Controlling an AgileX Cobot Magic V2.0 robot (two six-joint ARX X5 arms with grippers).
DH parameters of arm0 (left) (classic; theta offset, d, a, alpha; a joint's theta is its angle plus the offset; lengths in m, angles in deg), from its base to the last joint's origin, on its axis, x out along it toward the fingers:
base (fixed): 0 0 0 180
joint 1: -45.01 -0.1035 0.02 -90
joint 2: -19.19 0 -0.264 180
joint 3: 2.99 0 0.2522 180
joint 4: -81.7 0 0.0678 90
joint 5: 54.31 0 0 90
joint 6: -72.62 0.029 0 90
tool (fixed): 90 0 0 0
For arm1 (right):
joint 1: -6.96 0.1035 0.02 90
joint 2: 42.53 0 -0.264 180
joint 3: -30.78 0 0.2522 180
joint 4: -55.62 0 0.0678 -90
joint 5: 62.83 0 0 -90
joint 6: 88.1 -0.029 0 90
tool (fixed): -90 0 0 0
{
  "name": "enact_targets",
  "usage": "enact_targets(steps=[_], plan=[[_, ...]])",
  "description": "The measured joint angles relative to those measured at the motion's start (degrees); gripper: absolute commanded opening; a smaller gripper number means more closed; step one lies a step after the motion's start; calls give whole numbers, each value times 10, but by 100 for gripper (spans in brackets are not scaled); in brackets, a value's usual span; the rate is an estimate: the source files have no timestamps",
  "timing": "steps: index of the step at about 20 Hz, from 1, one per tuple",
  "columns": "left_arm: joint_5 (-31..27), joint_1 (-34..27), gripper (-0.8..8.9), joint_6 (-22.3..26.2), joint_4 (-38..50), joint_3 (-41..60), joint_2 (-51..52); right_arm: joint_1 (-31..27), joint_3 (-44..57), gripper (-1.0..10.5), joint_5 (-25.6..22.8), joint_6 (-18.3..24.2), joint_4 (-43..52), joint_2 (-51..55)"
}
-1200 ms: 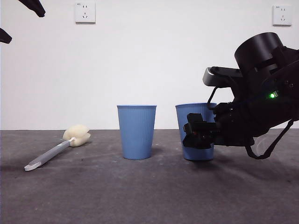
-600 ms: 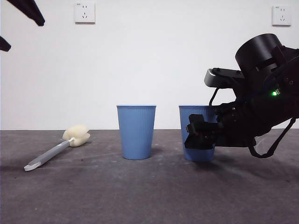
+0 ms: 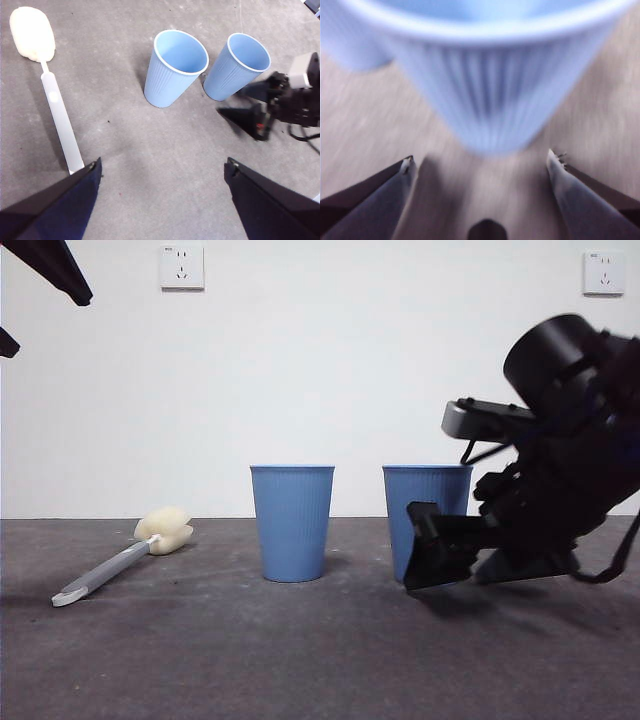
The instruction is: Pick up the cup brush,pick up the cup,insert the brush into the cup,clean the cup,put the cup brush back,put the cup back to the fixed position on the table
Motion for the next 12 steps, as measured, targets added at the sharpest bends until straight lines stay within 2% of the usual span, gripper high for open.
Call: enact_targets(steps=[5,10,12], plan=[[0,0,408,1,0,0,0,0,9,445,30,-32,-247,168],[7,0,408,1,-8,0,0,0,5,436,127,-82,-473,397],[44,0,400,1,-22,0,0,1,-23,375,148,-90,-583,477]])
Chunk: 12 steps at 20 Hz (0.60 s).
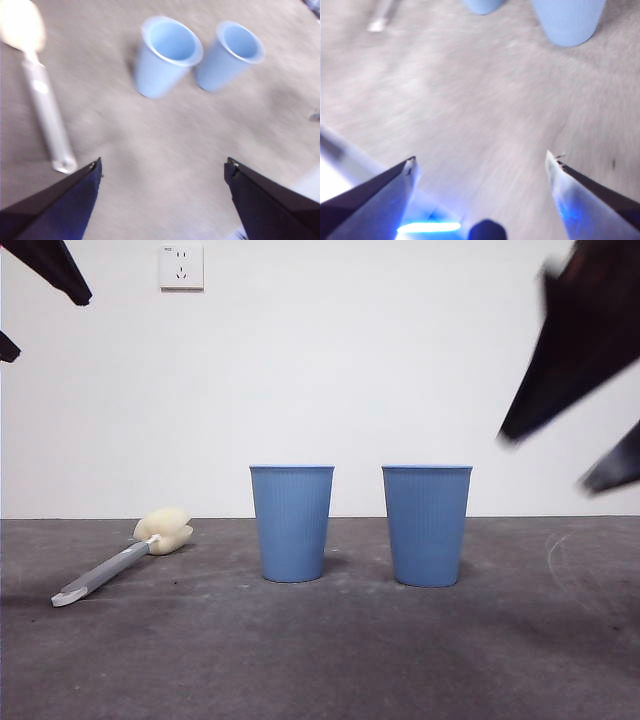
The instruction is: Pick up the cup brush,pick up the cup,insert the brush into the cup,clean the cup,put the cup brush back,put the cup back to the fixed position on the table
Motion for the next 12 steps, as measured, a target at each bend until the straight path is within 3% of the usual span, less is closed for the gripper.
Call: enact_targets(steps=[1,3,4,7,12], plan=[[19,0,364,0,-3,0,0,0,-20,301,3,-2,-47,27],[51,0,131,0,-14,0,0,0,-66,153,7,-1,-140,69],[62,0,-11,0,-19,0,0,0,-88,26,7,-1,-179,83],[75,0,-8,1,-23,0,0,0,-132,-9,7,12,-233,93],[76,0,-4,4,-23,0,0,0,-165,1,7,3,-243,91]])
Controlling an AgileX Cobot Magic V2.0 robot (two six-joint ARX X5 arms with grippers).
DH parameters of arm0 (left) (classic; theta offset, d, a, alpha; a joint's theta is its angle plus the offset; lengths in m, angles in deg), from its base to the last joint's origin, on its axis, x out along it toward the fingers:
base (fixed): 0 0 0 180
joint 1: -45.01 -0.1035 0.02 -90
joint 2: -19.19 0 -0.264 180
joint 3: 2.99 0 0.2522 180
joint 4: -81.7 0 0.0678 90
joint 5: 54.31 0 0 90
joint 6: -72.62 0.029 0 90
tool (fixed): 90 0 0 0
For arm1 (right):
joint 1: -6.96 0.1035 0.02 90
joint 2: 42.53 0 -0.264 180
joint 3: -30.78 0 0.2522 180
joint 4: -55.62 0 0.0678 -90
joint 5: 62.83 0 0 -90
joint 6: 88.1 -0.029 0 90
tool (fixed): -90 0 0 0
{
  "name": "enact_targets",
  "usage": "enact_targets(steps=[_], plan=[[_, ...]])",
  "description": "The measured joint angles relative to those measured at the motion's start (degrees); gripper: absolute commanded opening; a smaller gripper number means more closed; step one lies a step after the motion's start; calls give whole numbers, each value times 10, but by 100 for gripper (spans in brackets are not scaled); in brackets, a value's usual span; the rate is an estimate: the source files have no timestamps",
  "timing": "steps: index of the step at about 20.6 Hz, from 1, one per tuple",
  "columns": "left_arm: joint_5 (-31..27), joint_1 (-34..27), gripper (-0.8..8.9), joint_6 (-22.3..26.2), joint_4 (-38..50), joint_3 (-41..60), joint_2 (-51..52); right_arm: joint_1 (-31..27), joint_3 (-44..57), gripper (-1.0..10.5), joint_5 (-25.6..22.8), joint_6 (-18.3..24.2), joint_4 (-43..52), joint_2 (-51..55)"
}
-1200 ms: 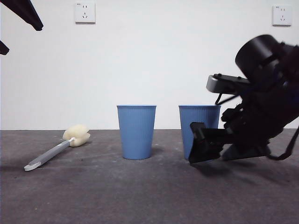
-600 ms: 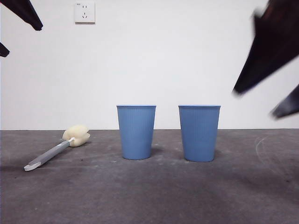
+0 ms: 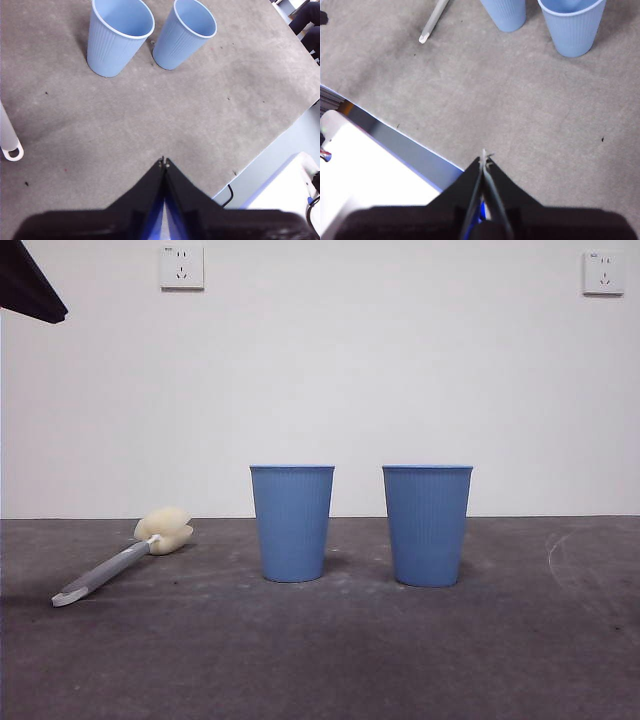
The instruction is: Pick up the cup brush,pick up the cup,insert the brush into the cup,clean the cup,put the cup brush back,put the cup back to the fixed position on the table
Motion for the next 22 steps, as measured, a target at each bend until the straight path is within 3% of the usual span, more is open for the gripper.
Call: enact_targets(steps=[9,12,18,22], plan=[[-2,0,-4,0,0,0,0,0,-5,1,-97,-3,-2,-5],[-21,0,-4,24,18,0,0,0,-5,1,-134,-3,-3,-10],[-186,-14,-4,181,213,2,21,0,-5,1,-194,-3,-9,-19],[-173,-100,-4,261,348,33,91,0,-5,1,-200,-3,-19,-23]])
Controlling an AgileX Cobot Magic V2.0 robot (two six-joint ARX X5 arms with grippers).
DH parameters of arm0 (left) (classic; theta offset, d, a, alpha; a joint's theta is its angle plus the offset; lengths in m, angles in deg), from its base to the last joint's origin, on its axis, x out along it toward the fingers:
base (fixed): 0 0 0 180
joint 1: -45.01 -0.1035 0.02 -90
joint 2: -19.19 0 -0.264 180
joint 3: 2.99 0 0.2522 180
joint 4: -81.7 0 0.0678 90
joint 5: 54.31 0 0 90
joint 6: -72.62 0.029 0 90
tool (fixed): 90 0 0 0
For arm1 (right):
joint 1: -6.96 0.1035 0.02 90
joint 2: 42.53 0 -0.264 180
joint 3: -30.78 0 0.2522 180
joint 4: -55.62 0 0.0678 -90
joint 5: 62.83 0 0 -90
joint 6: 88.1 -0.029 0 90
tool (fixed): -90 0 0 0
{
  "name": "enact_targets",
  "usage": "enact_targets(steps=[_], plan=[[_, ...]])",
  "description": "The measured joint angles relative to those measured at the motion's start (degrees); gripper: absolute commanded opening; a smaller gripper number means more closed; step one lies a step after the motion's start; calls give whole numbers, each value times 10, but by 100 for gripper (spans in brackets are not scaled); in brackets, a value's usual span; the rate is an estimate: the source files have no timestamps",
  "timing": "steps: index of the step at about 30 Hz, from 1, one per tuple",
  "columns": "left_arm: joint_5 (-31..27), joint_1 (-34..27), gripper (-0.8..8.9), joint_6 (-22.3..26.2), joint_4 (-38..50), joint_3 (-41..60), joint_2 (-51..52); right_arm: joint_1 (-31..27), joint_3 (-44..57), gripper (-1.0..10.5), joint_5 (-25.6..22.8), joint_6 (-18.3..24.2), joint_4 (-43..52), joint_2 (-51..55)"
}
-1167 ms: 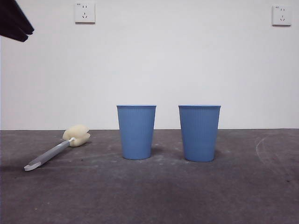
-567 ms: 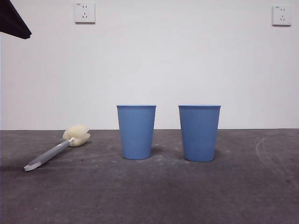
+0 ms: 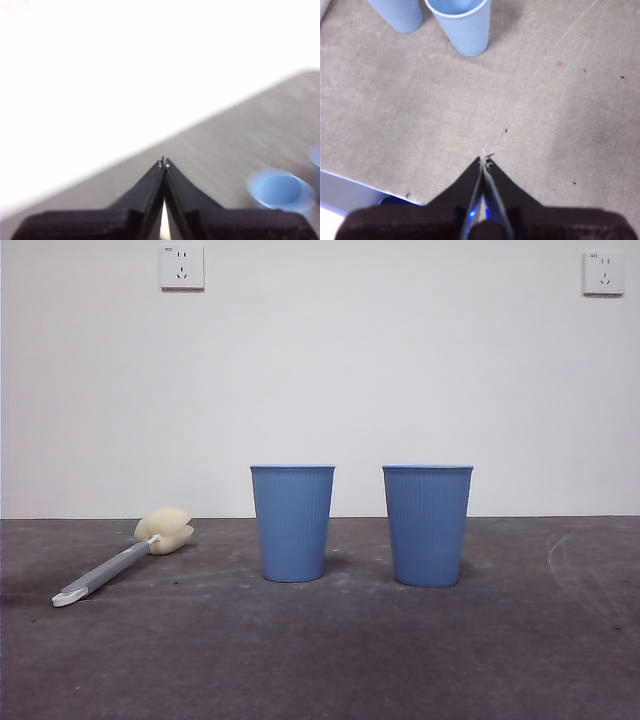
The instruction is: Pick up the cup brush,pick up the cup,insert the brush into the cup,clean the cup,put the cup brush back,put the cup back to the fixed position on the table
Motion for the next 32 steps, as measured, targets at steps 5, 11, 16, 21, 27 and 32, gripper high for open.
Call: enact_targets(steps=[5,11,16,21,27,32], plan=[[3,-80,-4,12,43,94,79,0,0,1,-1,0,0,0],[3,-120,-4,5,42,230,175,0,0,1,-1,0,0,0],[3,-131,-4,-14,42,333,256,0,0,1,-1,0,0,0],[3,-131,-4,-41,15,403,325,0,0,1,-1,0,0,0],[3,-131,-4,-54,-44,403,356,0,0,1,-3,0,0,0],[3,-131,-4,-87,-36,403,356,0,0,1,-5,0,0,-2]])
